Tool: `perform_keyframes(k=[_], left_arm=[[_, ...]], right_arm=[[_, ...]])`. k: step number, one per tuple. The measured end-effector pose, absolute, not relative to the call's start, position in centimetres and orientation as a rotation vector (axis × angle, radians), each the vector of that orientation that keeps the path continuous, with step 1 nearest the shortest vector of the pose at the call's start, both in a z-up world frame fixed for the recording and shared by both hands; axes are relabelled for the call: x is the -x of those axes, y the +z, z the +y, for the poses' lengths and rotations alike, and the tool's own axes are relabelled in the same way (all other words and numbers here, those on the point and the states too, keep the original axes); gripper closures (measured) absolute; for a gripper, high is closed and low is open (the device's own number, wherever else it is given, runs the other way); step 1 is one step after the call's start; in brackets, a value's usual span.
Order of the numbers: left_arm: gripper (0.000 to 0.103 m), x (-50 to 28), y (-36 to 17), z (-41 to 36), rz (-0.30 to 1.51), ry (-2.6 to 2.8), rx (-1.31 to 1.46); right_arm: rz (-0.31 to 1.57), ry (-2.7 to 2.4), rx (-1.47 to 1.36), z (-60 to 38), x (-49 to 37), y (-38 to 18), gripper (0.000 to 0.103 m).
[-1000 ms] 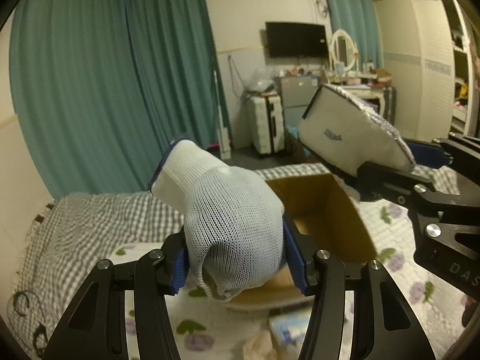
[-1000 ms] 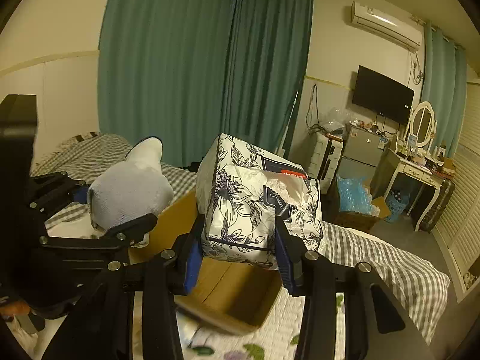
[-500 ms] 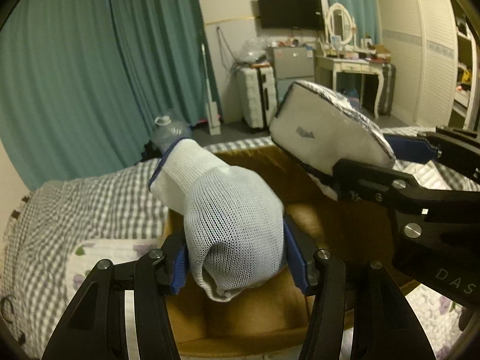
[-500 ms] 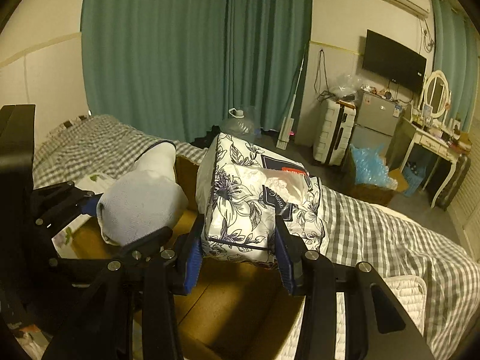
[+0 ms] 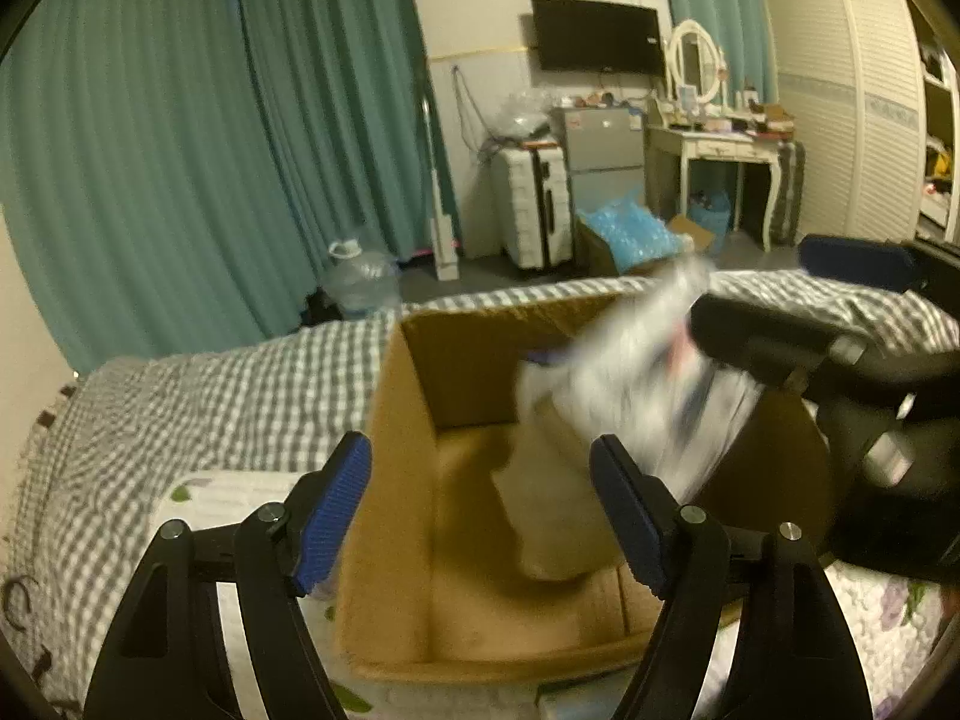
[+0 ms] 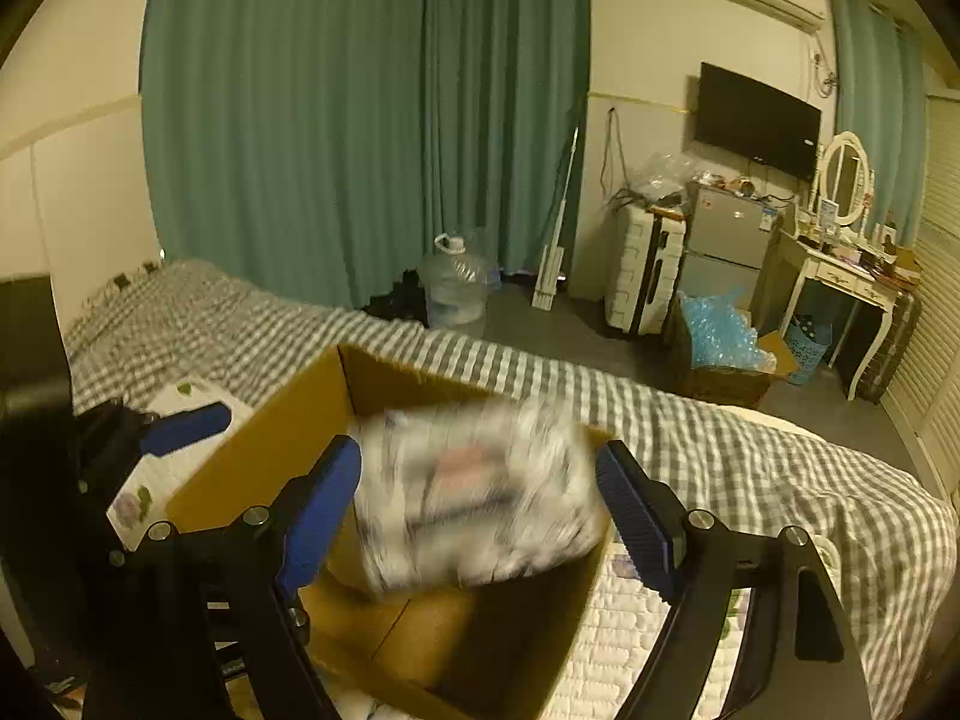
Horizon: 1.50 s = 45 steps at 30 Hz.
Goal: Organize soft objects
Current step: 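Carry the glove and tissue pack over the box and release both, then withdraw both tools from the box back toward the remaining items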
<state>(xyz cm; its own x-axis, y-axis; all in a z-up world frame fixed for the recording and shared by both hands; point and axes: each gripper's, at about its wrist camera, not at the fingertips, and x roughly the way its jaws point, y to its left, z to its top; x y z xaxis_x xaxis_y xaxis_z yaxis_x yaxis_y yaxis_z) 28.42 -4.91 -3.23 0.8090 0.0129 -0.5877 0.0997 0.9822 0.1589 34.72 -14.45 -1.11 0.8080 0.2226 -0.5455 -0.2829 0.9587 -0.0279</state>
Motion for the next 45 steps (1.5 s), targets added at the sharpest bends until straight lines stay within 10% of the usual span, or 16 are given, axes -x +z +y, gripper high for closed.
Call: perform_keyframes(k=[4, 27, 45], left_arm=[[0.007, -26.7, -1.0, -3.9, 0.6, -0.037, -0.154], [0.0, -9.2, 14.1, 0.2, 0.308, 0.009, -0.127], [0.0, -6.6, 5.0, 0.4, 0.388, -0.005, -0.096]], right_arm=[[0.53, 0.24, 0.114, -14.9, -32.5, 2.2, 0.017], [0.354, 0.165, 0.135, -16.1, -12.9, 18.2, 0.0], [0.465, 0.176, 0.143, -15.5, -9.8, 6.3, 0.0]])
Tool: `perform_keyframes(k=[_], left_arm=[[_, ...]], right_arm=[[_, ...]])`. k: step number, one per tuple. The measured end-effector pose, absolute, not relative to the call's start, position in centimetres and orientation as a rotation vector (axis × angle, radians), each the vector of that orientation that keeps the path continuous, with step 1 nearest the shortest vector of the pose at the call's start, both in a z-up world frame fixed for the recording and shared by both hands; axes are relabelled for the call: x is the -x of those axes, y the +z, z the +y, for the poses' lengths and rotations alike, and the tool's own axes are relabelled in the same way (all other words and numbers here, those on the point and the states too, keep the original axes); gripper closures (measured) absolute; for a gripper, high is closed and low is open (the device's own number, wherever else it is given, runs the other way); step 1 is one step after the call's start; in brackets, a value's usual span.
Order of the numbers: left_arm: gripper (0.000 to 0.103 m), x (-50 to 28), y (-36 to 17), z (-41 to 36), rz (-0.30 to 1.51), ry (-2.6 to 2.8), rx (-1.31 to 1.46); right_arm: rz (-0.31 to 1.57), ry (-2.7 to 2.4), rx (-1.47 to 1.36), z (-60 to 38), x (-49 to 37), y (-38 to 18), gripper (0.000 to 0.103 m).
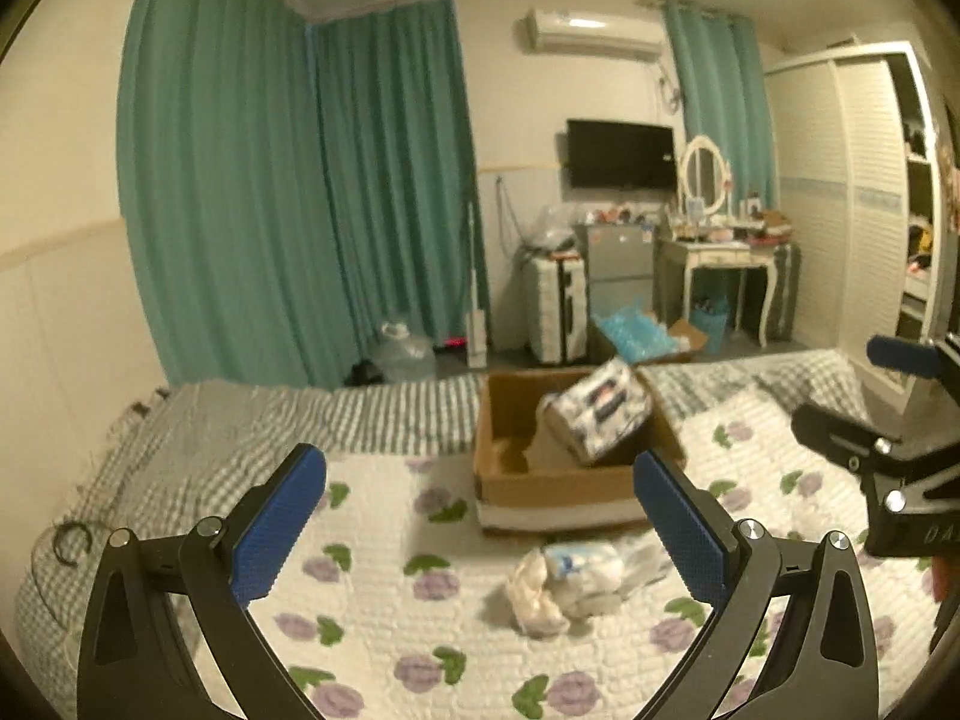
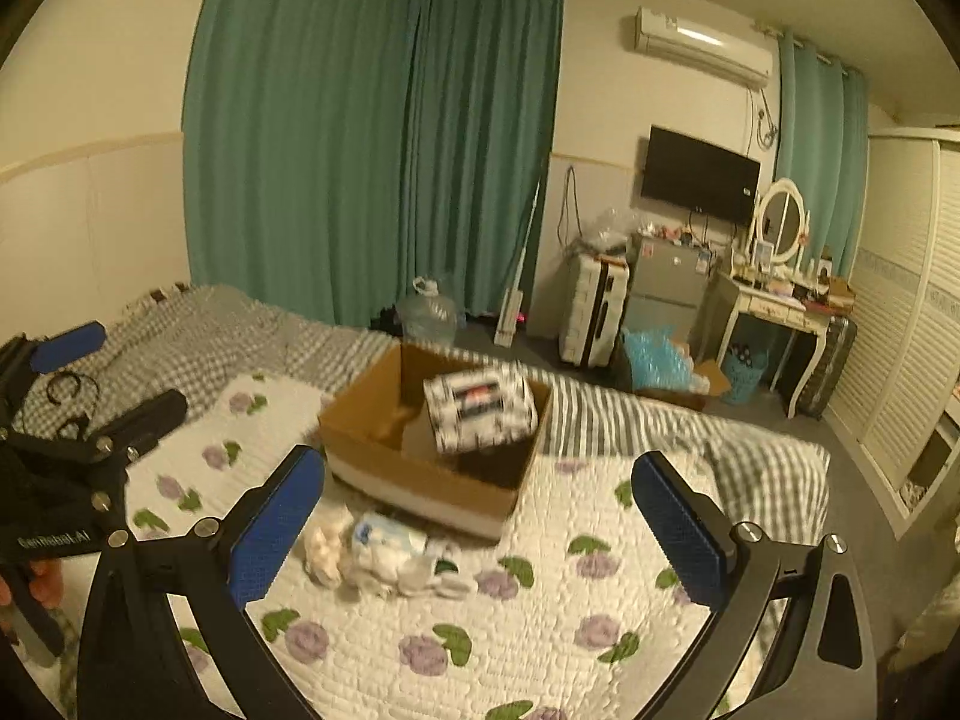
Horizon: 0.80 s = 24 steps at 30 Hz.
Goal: Organize soft objects
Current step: 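Withdraw both tools from the box back toward the remaining items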
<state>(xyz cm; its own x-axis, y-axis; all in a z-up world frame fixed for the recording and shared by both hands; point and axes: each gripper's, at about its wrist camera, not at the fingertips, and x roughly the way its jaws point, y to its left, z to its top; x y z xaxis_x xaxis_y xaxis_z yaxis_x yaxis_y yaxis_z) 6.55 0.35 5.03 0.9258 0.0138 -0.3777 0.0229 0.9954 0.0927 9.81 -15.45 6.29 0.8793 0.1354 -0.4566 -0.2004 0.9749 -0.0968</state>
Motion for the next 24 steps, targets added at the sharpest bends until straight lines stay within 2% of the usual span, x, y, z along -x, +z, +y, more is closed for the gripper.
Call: perform_keyframes(k=[6, 24], left_arm=[[0.0, -8.9, -0.2, 0.8, 0.493, -0.009, -0.046], [0.0, -14.1, -10.1, 1.6, 0.652, 0.034, -0.08]], right_arm=[[0.548, 0.192, 0.094, -16.0, -12.8, 1.0, 0.0], [0.733, 0.276, 0.112, -13.6, -19.4, -10.2, 0.0]])
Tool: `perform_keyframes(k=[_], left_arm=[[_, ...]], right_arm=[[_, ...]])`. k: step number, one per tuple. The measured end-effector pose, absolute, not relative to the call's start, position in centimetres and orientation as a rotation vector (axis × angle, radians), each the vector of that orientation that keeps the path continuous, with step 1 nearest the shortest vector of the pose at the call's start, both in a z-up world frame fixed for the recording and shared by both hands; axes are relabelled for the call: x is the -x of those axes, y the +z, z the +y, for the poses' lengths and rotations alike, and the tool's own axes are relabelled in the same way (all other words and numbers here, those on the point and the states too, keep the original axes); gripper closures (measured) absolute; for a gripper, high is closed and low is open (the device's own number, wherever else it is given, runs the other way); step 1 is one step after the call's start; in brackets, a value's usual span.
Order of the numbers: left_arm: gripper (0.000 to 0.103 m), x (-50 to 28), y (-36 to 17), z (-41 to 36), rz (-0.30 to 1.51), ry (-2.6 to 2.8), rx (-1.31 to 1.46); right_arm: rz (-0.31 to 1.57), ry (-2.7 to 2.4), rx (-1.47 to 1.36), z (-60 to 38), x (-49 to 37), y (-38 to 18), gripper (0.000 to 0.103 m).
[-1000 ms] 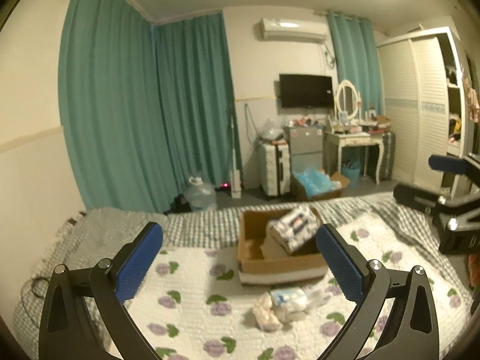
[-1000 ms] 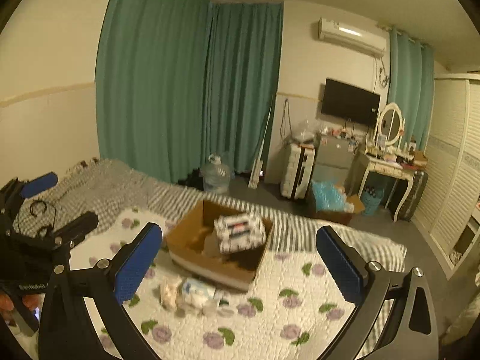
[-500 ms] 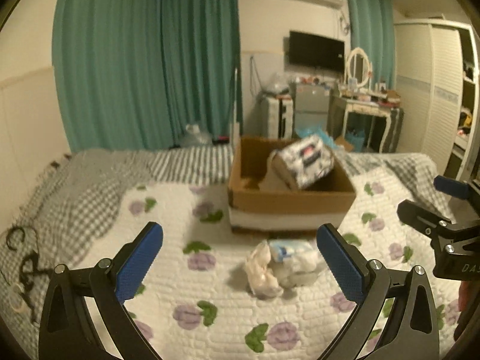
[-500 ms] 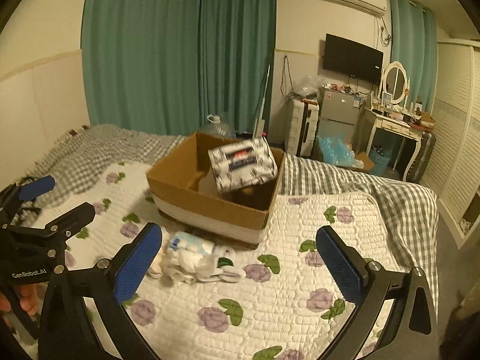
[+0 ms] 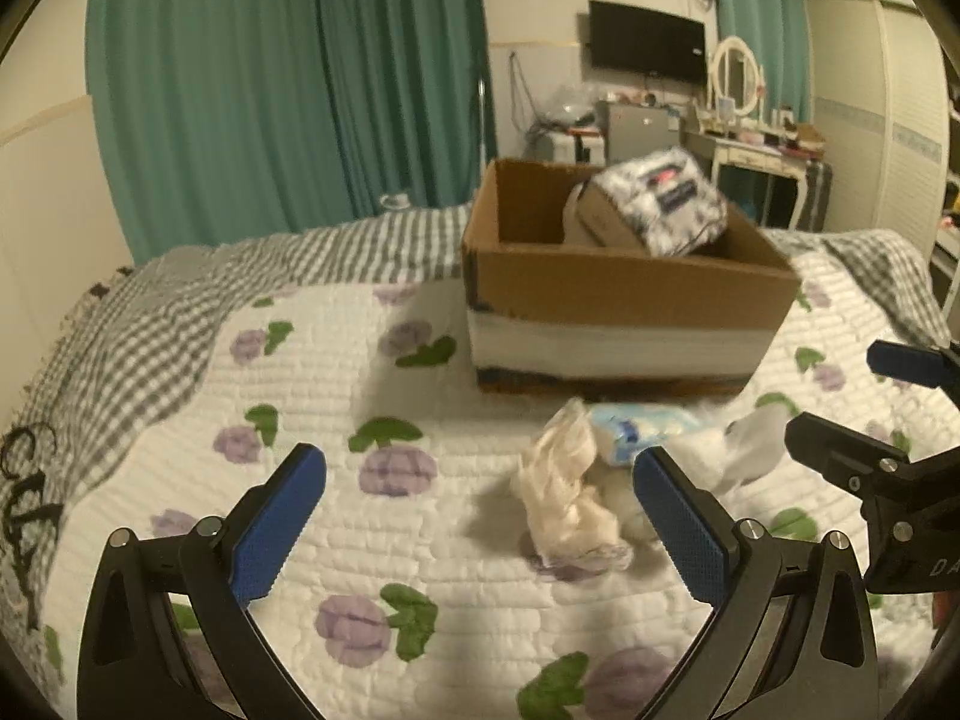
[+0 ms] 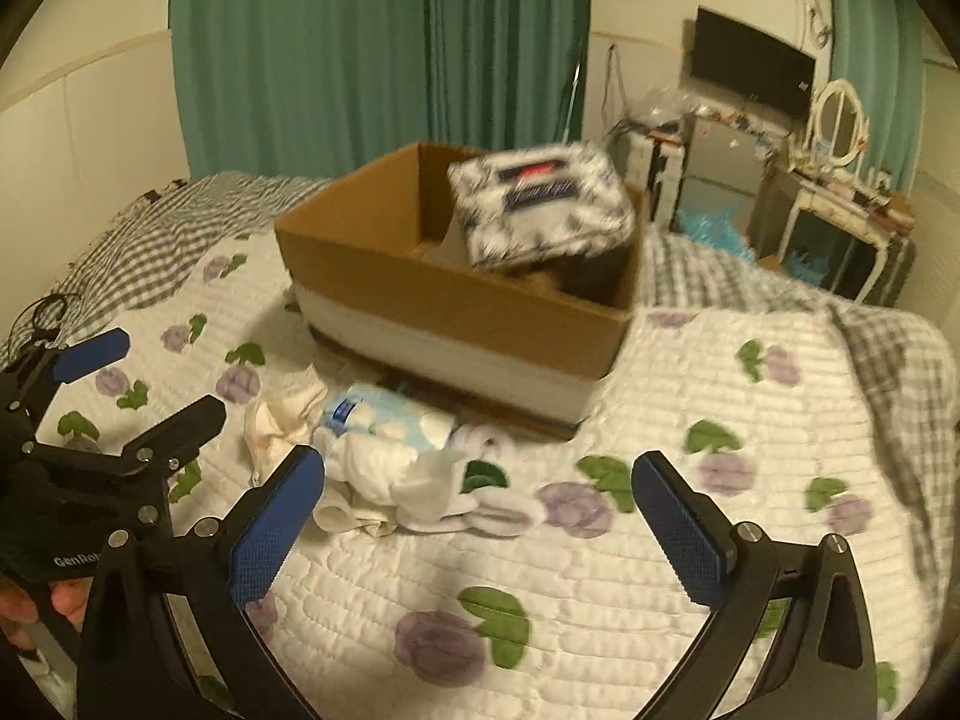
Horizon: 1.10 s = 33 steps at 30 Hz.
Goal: Organize soft objects
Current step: 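Withdraw both tools from the box back toward the remaining items, then grasp the white cloth with the right tool while the left tool grasps the lace cloth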
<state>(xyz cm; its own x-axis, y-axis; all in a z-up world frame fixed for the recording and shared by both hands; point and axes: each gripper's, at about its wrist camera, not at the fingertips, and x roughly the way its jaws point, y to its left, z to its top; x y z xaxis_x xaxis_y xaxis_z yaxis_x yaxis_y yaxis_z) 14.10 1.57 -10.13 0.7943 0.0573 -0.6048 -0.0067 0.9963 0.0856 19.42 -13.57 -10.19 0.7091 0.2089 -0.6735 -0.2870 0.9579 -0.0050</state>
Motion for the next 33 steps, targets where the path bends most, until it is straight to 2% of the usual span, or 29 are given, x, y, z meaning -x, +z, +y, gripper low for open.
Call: perform_keyframes(k=[7, 13, 18, 24, 26, 31, 33], left_arm=[[0.001, -15.5, -12.8, 2.6, 0.73, 0.036, -0.067], [0.002, -16.2, -14.3, 3.1, 0.788, 0.043, -0.036], [0.002, -16.2, -14.4, 2.6, 0.797, 0.029, -0.051], [0.005, -16.0, -14.3, 1.2, 0.792, -0.029, -0.093], [0.016, -16.0, -14.3, 0.7, 0.793, -0.063, -0.1], [0.019, -16.5, -14.7, 0.1, 0.828, -0.128, -0.081], [0.029, -16.9, -15.0, -0.1, 0.846, -0.165, -0.066]], right_arm=[[0.806, 0.328, 0.115, -11.9, -21.6, -13.6, 0.002], [0.851, 0.377, 0.083, -11.4, -23.2, -14.9, 0.023], [0.843, 0.43, 0.105, -10.5, -22.8, -14.8, 0.072], [0.803, 0.42, 0.081, -11.2, -21.7, -13.6, 0.073], [0.786, 0.408, 0.058, -12.0, -21.4, -13.0, 0.073], [0.76, 0.376, 0.035, -13.3, -21.2, -12.0, 0.073], [0.761, 0.367, 0.03, -13.6, -21.2, -11.9, 0.073]])
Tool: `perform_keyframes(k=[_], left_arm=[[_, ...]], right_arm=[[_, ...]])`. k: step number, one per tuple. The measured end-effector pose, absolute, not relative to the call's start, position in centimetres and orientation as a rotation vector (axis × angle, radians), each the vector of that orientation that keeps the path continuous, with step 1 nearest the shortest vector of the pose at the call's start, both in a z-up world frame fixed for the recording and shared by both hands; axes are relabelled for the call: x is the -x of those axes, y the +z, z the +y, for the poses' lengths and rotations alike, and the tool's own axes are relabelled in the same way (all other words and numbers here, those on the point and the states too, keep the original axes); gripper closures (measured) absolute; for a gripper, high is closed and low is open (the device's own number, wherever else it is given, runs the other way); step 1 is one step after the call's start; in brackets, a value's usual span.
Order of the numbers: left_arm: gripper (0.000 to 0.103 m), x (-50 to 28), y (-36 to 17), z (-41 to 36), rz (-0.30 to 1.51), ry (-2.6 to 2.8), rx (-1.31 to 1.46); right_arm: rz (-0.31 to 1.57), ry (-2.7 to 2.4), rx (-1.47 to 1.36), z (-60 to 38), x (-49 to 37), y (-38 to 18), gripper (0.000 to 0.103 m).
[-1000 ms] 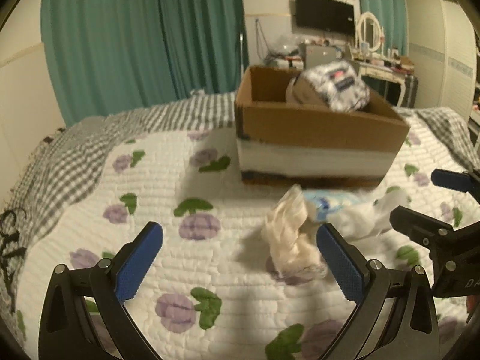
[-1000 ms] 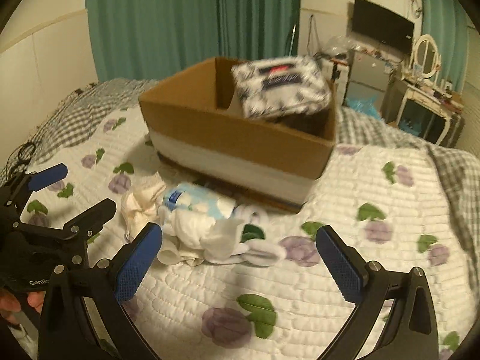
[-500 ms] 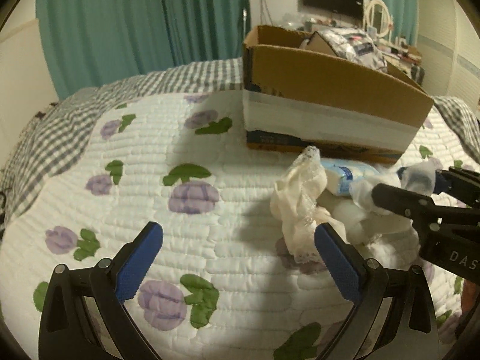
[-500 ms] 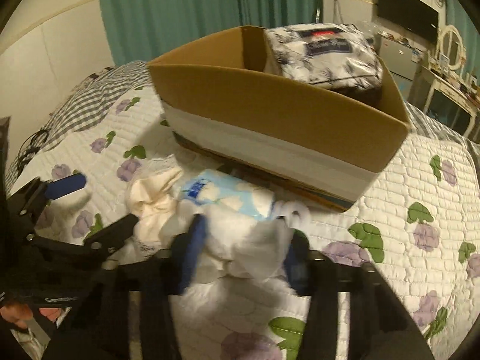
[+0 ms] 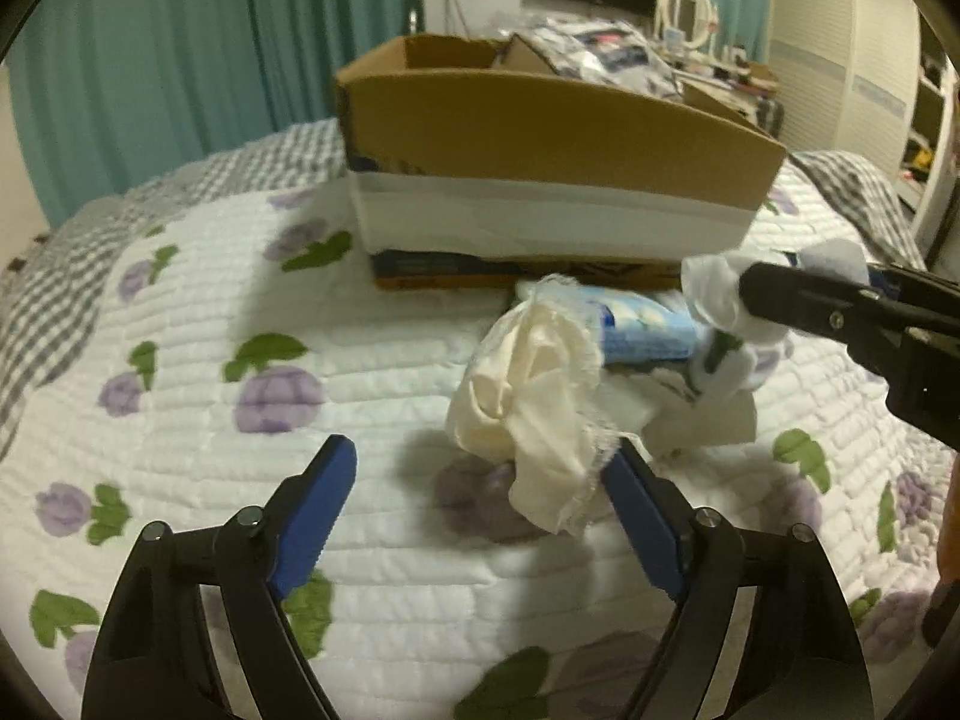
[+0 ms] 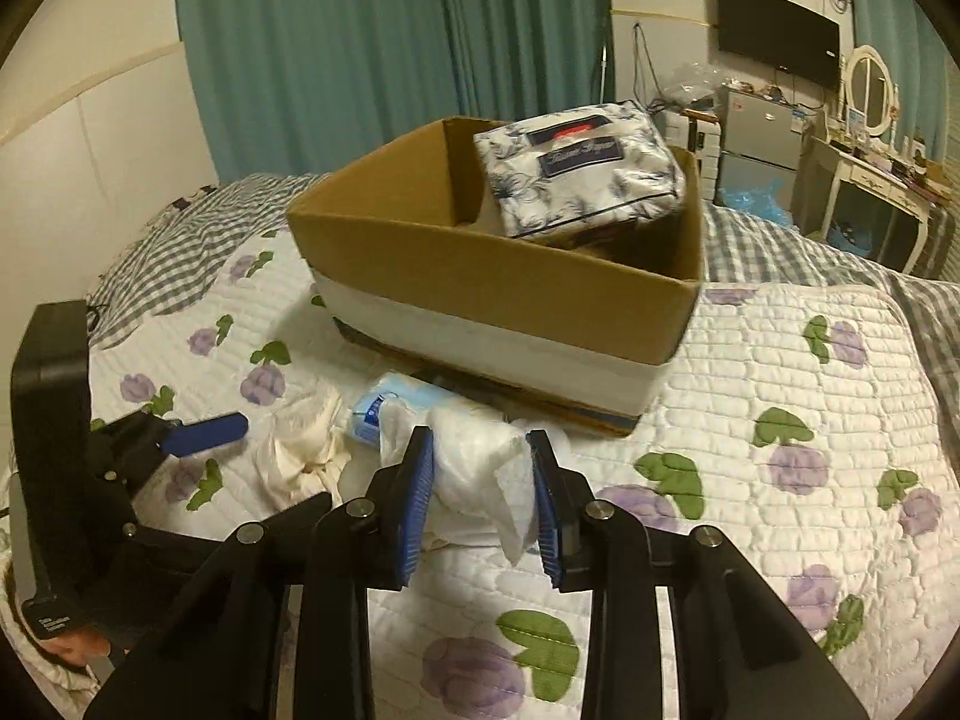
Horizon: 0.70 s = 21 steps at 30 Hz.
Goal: Organize soft objects
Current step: 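Grasp the white cloth with the right tool while the left tool grasps the lace cloth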
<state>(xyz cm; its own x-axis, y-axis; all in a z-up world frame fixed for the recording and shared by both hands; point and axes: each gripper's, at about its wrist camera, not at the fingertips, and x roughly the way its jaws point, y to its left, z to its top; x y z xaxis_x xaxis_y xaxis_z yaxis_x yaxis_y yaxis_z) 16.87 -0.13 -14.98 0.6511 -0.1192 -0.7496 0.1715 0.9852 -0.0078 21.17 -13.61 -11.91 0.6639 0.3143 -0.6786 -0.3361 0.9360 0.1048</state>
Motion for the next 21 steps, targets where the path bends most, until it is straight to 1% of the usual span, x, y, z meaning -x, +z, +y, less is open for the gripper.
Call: perform_keyframes(k=[1, 2, 3, 4, 5, 7, 10, 13, 15, 21], left_arm=[[0.04, -17.0, -15.1, -0.3, 0.857, -0.186, -0.059], [0.049, -17.0, -15.3, -0.6, 0.868, -0.202, -0.057], [0.053, -17.2, -15.5, -1.0, 0.881, -0.219, -0.066], [0.062, -17.0, -15.7, -1.4, 0.884, -0.23, -0.079], [0.067, -16.9, -15.7, -1.8, 0.882, -0.242, -0.093], [0.069, -16.4, -15.5, -2.5, 0.865, -0.255, -0.123], [0.081, -15.9, -15.3, -2.8, 0.846, -0.26, -0.138], [0.082, -15.5, -14.9, -2.5, 0.851, -0.248, -0.12], [0.087, -14.7, -14.4, -2.2, 0.841, -0.242, -0.109], [0.087, -12.7, -12.2, -1.7, 0.81, -0.218, -0.104]], right_arm=[[0.762, 0.365, 0.03, -13.6, -21.2, -11.9, 0.073], [0.765, 0.363, 0.029, -13.7, -21.1, -12.0, 0.073], [0.769, 0.362, 0.03, -13.8, -21.1, -12.0, 0.073], [0.77, 0.361, 0.031, -13.9, -21.1, -12.0, 0.073], [0.77, 0.362, 0.033, -13.9, -21.0, -12.0, 0.073], [0.767, 0.358, 0.042, -13.9, -20.8, -11.9, 0.073], [0.769, 0.352, 0.04, -14.0, -20.5, -12.1, 0.073], [0.775, 0.341, 0.039, -14.3, -19.9, -12.1, 0.073], [0.771, 0.334, 0.039, -14.6, -19.1, -11.7, 0.073], [0.741, 0.315, 0.048, -14.9, -16.8, -9.9, 0.073]])
